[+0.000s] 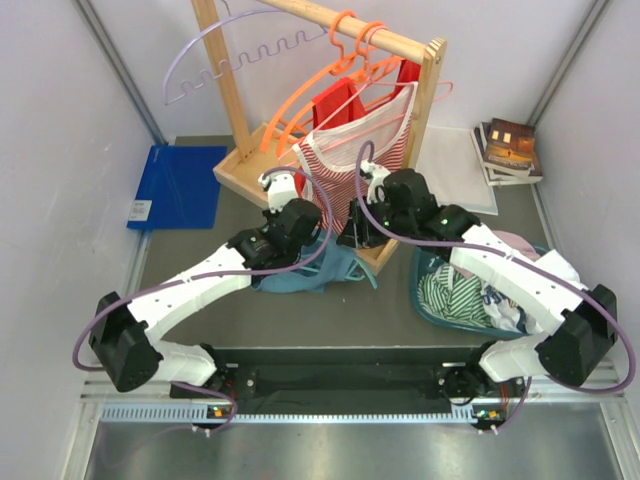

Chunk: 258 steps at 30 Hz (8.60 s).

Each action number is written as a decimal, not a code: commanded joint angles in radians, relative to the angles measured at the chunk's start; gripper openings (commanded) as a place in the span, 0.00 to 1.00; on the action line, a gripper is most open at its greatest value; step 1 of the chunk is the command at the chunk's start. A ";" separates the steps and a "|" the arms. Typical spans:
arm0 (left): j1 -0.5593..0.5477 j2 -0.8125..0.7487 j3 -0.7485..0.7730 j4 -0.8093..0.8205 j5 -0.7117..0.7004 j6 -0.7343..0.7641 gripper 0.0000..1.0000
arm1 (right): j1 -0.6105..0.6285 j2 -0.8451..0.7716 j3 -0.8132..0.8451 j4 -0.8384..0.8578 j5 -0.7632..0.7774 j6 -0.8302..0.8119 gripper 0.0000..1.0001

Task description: Place the tank top on the hanger

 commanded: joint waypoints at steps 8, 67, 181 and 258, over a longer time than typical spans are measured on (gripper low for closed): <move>-0.005 -0.078 0.025 0.042 0.072 0.127 0.00 | 0.011 -0.064 -0.022 0.086 -0.118 -0.248 0.72; 0.038 -0.328 0.360 -0.415 1.012 0.479 0.83 | -0.190 -0.170 0.146 -0.311 -0.977 -0.583 0.00; 0.658 0.401 1.318 -0.247 1.066 0.715 0.00 | -0.409 -0.266 0.024 0.049 -0.644 -0.390 0.88; 0.515 0.278 1.073 0.156 0.723 0.623 0.99 | -0.417 -0.362 -0.098 0.056 -0.440 -0.336 0.88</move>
